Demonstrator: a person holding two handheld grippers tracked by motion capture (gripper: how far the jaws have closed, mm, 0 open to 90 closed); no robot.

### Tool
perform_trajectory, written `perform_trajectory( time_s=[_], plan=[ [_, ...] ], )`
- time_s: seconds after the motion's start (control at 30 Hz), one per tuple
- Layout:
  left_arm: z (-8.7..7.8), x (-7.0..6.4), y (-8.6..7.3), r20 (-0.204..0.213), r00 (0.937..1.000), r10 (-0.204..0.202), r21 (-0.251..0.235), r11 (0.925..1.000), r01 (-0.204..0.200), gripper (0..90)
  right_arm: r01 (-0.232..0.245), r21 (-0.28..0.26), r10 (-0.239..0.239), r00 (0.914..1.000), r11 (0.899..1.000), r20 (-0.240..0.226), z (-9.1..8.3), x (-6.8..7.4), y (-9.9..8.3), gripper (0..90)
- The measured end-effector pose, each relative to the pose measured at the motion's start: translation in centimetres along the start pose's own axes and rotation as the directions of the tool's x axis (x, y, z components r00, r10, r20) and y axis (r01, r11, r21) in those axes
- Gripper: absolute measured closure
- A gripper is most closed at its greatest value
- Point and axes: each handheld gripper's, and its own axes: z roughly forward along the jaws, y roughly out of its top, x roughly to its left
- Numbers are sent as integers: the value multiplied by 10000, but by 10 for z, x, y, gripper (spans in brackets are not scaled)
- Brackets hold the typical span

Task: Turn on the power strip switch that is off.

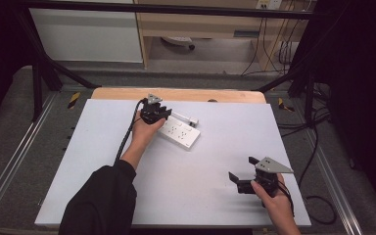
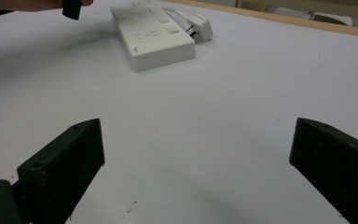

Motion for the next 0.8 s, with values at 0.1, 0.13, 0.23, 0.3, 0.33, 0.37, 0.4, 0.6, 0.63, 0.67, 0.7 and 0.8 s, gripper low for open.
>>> perform_trajectory(
  time_s=[0.1,0.13,0.23,0.3,0.33,0.37,0.4,0.6,0.63,0.67,0.7,0.8],
  plan=[
    [0,1,0,26,10000,-17,10,10000,17,725,4,4,-4,10000,10000,11,0,0,0,37],
    [0,1,-1,66,9999,-86,50,10000,86,733,8,-2,-8,10000,10000,12,0,0,0,37],
    [1,2,-2,133,9999,40,112,9999,-41,791,5,1,-5,10000,10000,3,0,0,0,37],
    [1,2,-3,179,9998,-7,185,9998,4,815,14,-6,-14,10000,10000,14,0,0,0,37],
    [1,2,-3,173,9998,15,186,9998,-18,825,7,-11,-7,10000,10000,10,0,0,0,37],
    [2,3,-3,161,9999,1,178,9998,-4,834,-16,-12,16,10000,10000,-2,0,0,0,37],
    [2,3,-3,148,9999,-5,188,9998,3,838,-62,-37,62,10000,10000,-18,0,-1,0,37],
    [5,3,-5,136,9998,112,300,9995,-116,871,-101,-67,101,9999,9999,-24,-1,-1,0,37],
    [5,3,-5,136,9998,112,300,9995,-116,877,-101,-67,101,9999,9999,-24,-1,-1,0,37],
    [5,3,-5,123,9999,100,296,9995,-103,884,-105,-63,105,9999,9999,-48,-1,-1,0,37],
    [5,2,-5,165,9998,63,317,9995,-69,888,-92,-75,92,9999,9999,-51,0,-1,0,38],
    [6,1,-6,176,9997,195,284,9994,-200,896,-156,-112,155,9998,9998,-89,-1,-1,0,37]
  ],
)
